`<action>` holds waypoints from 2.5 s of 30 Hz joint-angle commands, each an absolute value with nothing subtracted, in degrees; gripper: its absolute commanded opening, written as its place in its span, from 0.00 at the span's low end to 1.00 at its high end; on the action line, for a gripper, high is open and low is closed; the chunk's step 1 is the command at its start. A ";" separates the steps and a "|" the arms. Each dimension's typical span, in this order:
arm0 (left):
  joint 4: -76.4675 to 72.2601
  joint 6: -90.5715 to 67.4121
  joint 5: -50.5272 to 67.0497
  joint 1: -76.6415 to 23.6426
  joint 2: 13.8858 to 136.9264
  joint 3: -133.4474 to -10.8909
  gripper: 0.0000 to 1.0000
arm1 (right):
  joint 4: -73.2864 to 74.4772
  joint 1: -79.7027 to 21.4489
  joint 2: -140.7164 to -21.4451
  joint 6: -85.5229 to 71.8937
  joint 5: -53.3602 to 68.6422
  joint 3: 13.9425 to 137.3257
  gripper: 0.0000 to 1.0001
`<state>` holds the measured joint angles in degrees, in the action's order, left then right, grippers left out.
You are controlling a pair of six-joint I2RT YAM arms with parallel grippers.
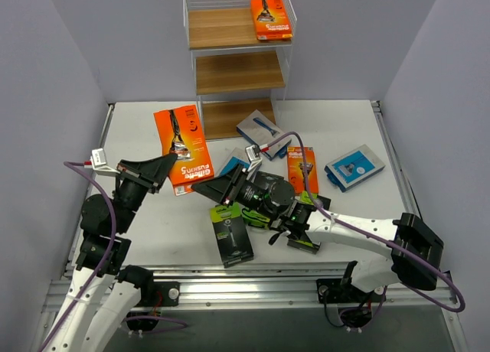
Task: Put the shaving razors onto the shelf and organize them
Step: Pass the shaving razor from the left arm to the right
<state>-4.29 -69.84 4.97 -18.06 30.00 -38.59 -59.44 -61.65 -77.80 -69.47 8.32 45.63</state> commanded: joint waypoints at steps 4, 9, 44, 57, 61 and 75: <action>-9.75 -71.63 5.89 -18.11 28.92 -37.97 0.02 | -64.07 -62.49 -78.84 -69.61 7.73 49.04 0.25; -9.76 -71.54 6.42 -18.11 28.83 -37.62 0.02 | -65.48 -62.49 -79.45 -70.40 6.77 48.52 0.21; -6.50 -71.01 6.24 -18.11 24.96 -35.25 0.02 | -65.21 -61.88 -75.23 -74.09 -6.32 43.33 0.06; -4.84 -69.44 6.68 -18.11 24.61 -35.24 0.04 | -66.97 -61.88 -78.05 -75.67 -7.12 44.47 0.00; -1.85 -66.28 5.28 -18.11 24.87 -36.91 0.30 | -65.22 -61.88 -77.08 -74.10 -7.47 45.00 0.00; 4.56 -60.04 2.90 -18.02 27.33 -39.28 0.75 | -61.17 -61.52 -74.09 -70.32 -6.60 46.05 0.00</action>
